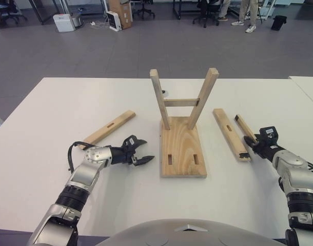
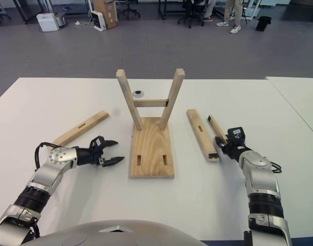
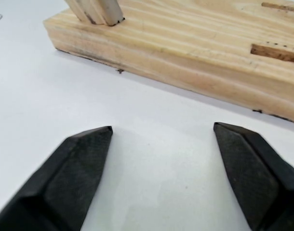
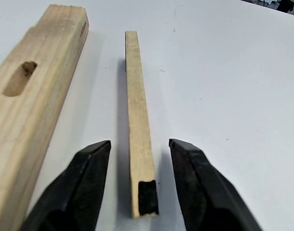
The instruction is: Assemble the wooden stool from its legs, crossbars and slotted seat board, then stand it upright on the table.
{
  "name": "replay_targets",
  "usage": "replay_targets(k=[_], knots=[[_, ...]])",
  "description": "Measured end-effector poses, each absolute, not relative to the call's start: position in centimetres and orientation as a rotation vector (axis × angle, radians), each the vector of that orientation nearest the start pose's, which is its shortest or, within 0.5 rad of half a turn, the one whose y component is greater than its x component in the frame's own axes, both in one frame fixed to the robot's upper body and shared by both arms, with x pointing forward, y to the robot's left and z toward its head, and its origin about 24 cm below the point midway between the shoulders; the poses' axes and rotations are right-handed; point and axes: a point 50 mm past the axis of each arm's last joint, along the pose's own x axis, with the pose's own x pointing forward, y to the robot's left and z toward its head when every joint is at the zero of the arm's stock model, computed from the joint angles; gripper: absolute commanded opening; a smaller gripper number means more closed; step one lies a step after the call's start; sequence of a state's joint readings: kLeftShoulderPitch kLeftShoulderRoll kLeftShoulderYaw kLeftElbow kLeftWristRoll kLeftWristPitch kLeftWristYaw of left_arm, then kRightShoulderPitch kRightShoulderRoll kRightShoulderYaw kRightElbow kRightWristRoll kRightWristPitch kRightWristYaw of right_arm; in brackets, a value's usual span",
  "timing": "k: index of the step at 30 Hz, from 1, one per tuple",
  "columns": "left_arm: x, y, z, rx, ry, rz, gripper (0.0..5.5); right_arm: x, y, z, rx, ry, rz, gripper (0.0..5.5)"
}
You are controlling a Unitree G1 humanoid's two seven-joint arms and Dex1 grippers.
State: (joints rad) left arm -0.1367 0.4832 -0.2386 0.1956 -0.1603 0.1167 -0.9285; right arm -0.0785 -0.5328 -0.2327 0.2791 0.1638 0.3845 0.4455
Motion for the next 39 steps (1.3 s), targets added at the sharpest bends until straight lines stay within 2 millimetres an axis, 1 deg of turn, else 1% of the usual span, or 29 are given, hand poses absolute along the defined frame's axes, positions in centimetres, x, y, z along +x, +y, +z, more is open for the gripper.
replay_targets(k=[5, 7, 9, 10, 12, 13, 14, 15, 16, 17, 18, 20, 22, 24, 26, 27, 29, 32, 37, 38, 39], knots=[[24.6, 16.7, 1.4, 0.215, 0.396, -1.064, 3.88, 24.3, -30.9, 2.4, -0.151, 0.526, 0.052, 0.88], [24.7, 16.6, 1.4, 0.162, 0.398, -1.045, 3.88, 24.3, -30.9, 2.4, -0.150, 0.523, 0.046, 0.47], [24.9, 16.8, 1.6, 0.097, 0.397, -1.007, 3.88, 24.3, -30.9, 2.4, -0.135, 0.512, 0.038, 0.44], [25.2, 16.9, 2.1, 0.035, 0.372, -0.972, 3.88, 24.3, -30.9, 2.8, -0.104, 0.485, 0.035, 0.44], [26.1, 17.2, 3.7, -0.083, 0.300, -0.923, 3.88, 24.8, -30.5, 4.0, -0.029, 0.401, 0.045, 0.44], [26.9, 17.6, 5.2, -0.149, 0.239, -0.903, 3.88, 25.3, -30.3, 5.4, 0.026, 0.333, 0.057, 0.44], [28.0, 18.1, 7.4, -0.216, 0.150, -0.886, 3.88, 25.9, -29.9, 7.6, 0.088, 0.233, 0.091, 0.43], [28.5, 18.4, 9.0, -0.270, 0.087, -0.890, 3.88, 26.3, -29.5, 9.3, 0.145, 0.162, 0.128, 0.43], [29.2, 18.6, 11.3, -0.362, 0.013, -0.911, 3.88, 26.5, -28.5, 11.8, 0.220, 0.052, 0.209, 0.43], [29.5, 18.6, 12.8, -0.405, -0.030, -0.933, 3.88, 26.6, -27.8, 13.4, 0.264, -0.016, 0.259, 0.43], [29.9, 18.2, 15.2, -0.456, -0.094, -0.977, 3.88, 26.6, -26.7, 15.9, 0.324, -0.119, 0.349, 0.43], [30.2, 16.9, 19.5, -0.544, -0.214, -1.069, 3.88, 25.9, -24.5, 19.8, 0.412, -0.268, 0.519, 0.43], [29.9, 14.9, 22.9, -0.614, -0.299, -1.173, 3.88, 25.0, -22.1, 22.2, 0.467, -0.342, 0.666, 0.43], [29.3, 12.8, 24.7, -0.658, -0.330, -1.259, 3.88, 24.7, -20.6, 22.8, 0.515, -0.342, 0.735, 0.43], [29.0, 10.9, 25.7, -0.690, -0.324, -1.327, 3.88, 24.2, -18.8, 23.1, 0.548, -0.329, 0.829, 0.43], [29.0, 10.2, 26.1, -0.699, -0.327, -1.340, 3.88, 24.0, -18.0, 23.1, 0.550, -0.309, 0.874, 0.43], [29.1, 9.7, 26.5, -0.704, -0.329, -1.344, 3.88, 23.8, -17.0, 23.0, 0.559, -0.286, 0.924, 0.43], [29.1, 9.4, 26.5, -0.707, -0.319, -1.344, 3.88, 23.3, -15.4, 22.8, 0.587, -0.252, 1.038, 0.43], [29.0, 9.2, 26.3, -0.713, -0.276, -1.355, 3.88, 22.8, -14.1, 22.3, 0.599, -0.202, 1.128, 0.43], [29.0, 9.2, 26.3, -0.715, -0.273, -1.360, 3.66, 22.6, -13.9, 22.2, 0.604, -0.196, 1.147, 0.43], [28.9, 9.1, 26.4, -0.727, -0.271, -1.376, 3.56, 22.5, -13.8, 22.0, 0.614, -0.185, 1.159, 0.43]])
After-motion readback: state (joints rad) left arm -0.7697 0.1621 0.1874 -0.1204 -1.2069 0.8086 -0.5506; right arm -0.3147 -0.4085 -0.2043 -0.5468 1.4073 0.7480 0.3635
